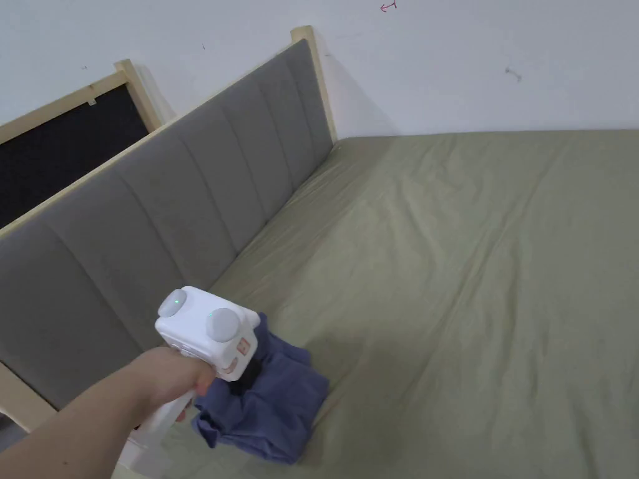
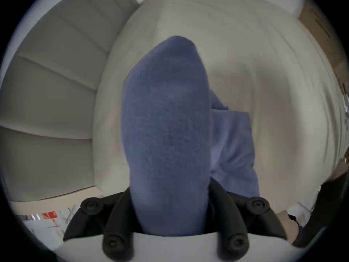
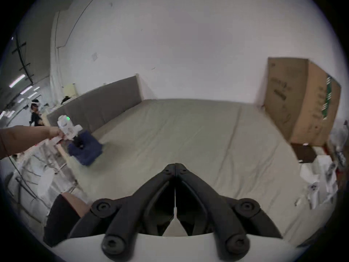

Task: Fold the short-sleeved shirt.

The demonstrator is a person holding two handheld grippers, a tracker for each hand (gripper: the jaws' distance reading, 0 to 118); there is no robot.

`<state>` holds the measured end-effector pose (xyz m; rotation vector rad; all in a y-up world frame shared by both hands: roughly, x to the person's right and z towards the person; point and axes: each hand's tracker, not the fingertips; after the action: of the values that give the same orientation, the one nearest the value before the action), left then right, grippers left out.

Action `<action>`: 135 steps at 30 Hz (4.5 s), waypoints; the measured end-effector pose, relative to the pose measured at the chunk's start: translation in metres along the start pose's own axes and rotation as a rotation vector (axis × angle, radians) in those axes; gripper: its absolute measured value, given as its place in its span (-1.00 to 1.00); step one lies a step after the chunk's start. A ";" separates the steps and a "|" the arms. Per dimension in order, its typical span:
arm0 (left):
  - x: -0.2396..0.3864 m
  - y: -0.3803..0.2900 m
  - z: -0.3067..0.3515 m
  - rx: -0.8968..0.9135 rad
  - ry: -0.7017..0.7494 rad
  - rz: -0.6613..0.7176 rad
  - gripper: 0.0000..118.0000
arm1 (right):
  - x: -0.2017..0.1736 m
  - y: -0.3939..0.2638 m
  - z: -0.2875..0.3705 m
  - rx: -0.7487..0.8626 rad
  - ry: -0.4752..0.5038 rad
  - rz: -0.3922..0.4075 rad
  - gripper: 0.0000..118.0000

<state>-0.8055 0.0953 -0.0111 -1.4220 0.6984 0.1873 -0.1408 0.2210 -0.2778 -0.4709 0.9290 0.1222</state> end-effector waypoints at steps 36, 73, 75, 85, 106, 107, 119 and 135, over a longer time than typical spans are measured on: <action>0.238 -0.123 0.264 1.015 -0.137 0.256 -1.00 | 0.024 0.014 0.096 0.184 -0.148 0.066 -1.00; 0.393 -0.156 0.396 1.357 -0.232 0.226 -1.00 | -0.009 0.049 0.112 0.356 -0.423 0.055 -0.97; 0.392 -0.154 0.395 1.353 -0.240 0.233 -0.98 | -0.007 0.050 0.113 0.367 -0.433 0.050 -0.91; 0.387 -0.149 0.384 1.356 -0.226 0.237 1.00 | -0.001 0.045 0.107 0.375 -0.476 0.028 0.97; 0.389 -0.156 0.384 1.354 -0.233 0.171 1.00 | -0.030 0.045 0.096 0.293 -0.435 0.088 0.97; 0.390 -0.157 0.384 1.353 -0.233 0.171 1.00 | -0.030 0.045 0.097 0.293 -0.424 0.066 0.97; 0.388 -0.160 0.384 1.364 -0.254 0.169 1.00 | -0.027 0.056 0.126 0.336 -0.311 -0.063 0.97; 0.385 -0.163 0.385 1.390 -0.280 0.176 1.00 | -0.015 0.052 0.127 0.369 -0.378 -0.041 0.97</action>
<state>-0.2902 0.3219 -0.0884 -0.0015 0.5095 0.0043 -0.0710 0.3249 -0.2197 -0.1159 0.5518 -0.0002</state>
